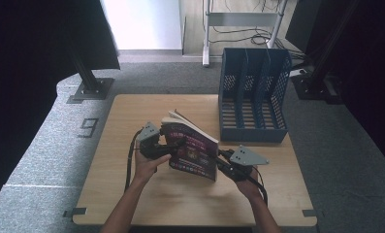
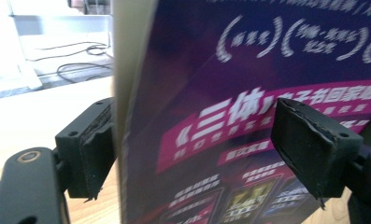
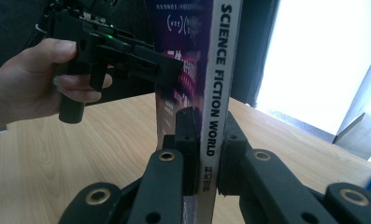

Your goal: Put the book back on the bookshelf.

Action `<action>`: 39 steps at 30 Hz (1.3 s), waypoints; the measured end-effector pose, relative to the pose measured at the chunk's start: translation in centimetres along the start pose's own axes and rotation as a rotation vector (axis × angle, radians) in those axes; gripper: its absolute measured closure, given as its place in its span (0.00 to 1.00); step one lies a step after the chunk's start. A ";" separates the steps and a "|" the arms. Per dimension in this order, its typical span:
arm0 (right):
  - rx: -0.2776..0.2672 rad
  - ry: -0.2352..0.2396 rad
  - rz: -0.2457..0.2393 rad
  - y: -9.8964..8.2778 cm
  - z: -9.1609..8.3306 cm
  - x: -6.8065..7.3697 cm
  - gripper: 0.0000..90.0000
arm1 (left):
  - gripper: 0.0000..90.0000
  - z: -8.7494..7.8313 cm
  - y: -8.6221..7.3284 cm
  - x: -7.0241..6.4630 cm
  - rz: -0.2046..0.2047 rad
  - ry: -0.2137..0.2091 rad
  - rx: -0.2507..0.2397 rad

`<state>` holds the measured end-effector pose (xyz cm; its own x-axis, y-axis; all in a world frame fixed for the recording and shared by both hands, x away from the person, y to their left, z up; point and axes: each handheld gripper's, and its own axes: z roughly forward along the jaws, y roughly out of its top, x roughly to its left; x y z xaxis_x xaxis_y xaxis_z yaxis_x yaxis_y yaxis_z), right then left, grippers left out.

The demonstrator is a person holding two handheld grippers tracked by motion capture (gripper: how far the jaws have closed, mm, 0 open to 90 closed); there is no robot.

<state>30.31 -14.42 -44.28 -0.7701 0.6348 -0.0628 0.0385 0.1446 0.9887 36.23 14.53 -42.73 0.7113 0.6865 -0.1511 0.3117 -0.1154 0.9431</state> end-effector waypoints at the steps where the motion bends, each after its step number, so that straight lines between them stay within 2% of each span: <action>1: 0.000 0.001 0.001 0.0 0.0 0.0 0.90 | 0.18 0.1 0.1 -0.1 0.001 0.002 0.002; 7: 0.001 -0.002 0.009 0.0 -0.1 -0.2 0.89 | 0.18 0.1 0.2 -0.3 0.011 0.003 0.005; 11: 0.003 0.000 0.016 0.0 0.1 -0.1 0.84 | 0.18 0.1 0.2 -0.4 0.007 0.002 0.004; 17: 0.017 -0.008 0.009 0.1 1.0 0.0 0.79 | 0.20 0.0 0.1 -0.4 0.000 0.007 0.007; 26: 0.013 -0.015 0.031 0.2 2.3 0.2 0.77 | 0.20 -0.2 0.1 -0.4 0.000 0.010 0.013; 34: 0.016 -0.038 0.057 0.2 2.9 0.0 0.77 | 0.21 -0.2 0.1 -0.5 0.005 0.010 0.011; 39: 0.024 -0.072 0.068 0.3 2.9 -0.1 0.88 | 0.21 -0.3 0.1 -0.6 0.009 0.012 0.009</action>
<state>32.26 -12.26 -44.38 -0.7177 0.6963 -0.0064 0.1046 0.1169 0.9876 35.63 14.28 -42.43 0.7067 0.6937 -0.1389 0.3107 -0.1279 0.9419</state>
